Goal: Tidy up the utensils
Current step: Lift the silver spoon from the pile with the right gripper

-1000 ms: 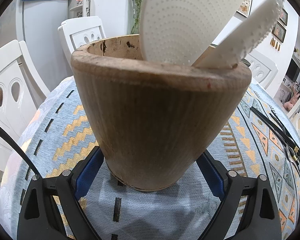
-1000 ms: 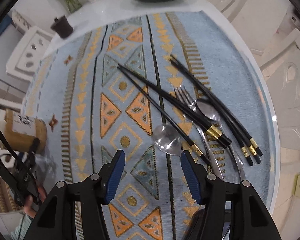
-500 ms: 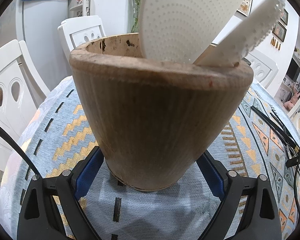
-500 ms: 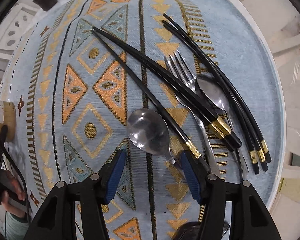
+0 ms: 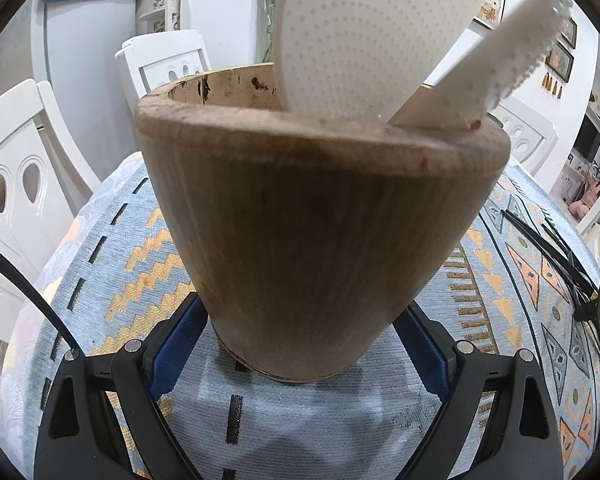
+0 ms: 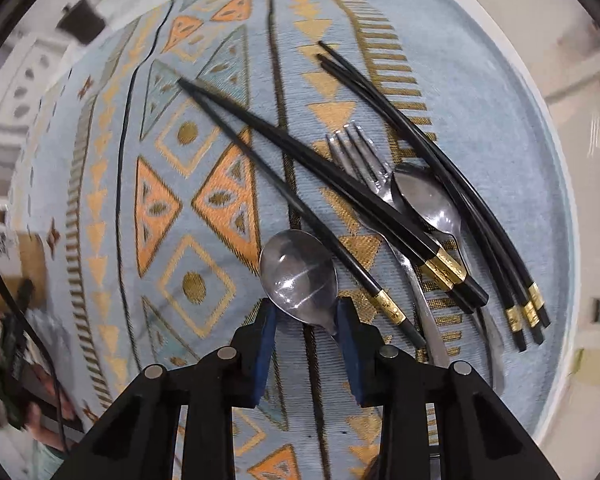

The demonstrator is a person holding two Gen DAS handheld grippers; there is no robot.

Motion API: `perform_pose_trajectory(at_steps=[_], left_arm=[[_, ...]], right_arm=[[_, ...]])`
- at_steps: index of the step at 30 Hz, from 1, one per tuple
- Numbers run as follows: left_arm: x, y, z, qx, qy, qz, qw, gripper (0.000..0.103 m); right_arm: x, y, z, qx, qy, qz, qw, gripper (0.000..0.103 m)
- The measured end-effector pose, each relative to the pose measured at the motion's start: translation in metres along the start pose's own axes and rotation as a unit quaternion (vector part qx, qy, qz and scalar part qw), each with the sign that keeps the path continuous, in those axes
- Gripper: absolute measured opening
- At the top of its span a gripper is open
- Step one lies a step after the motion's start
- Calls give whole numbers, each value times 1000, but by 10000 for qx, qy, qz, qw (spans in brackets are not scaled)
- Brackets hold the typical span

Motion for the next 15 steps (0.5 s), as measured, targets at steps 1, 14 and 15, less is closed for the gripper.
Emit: perform_pose_trajectory(at_steps=[1, 14, 15], left_arm=[[0, 0, 0, 1, 0, 1, 10000, 93], [1, 2, 0, 11, -6, 41, 10000, 93], [3, 5, -1, 12, -5, 44, 10000, 93]], right_arm=[[3, 0, -4, 163, 167, 67, 9997, 30], [4, 21, -46, 2095, 1996, 1003, 9520, 30], [1, 25, -46, 2257, 2135, 1049, 9447, 36]])
Point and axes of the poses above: each gripper's, at about its wrist camera, not at the fingertips, and y roughly the way its jaws point, z to its left, x to its top, the point moved 2 cm from there along y, roughly the way its jaws point, and after that the axes turned 13 degrees about -x, right-handed, at the moved point
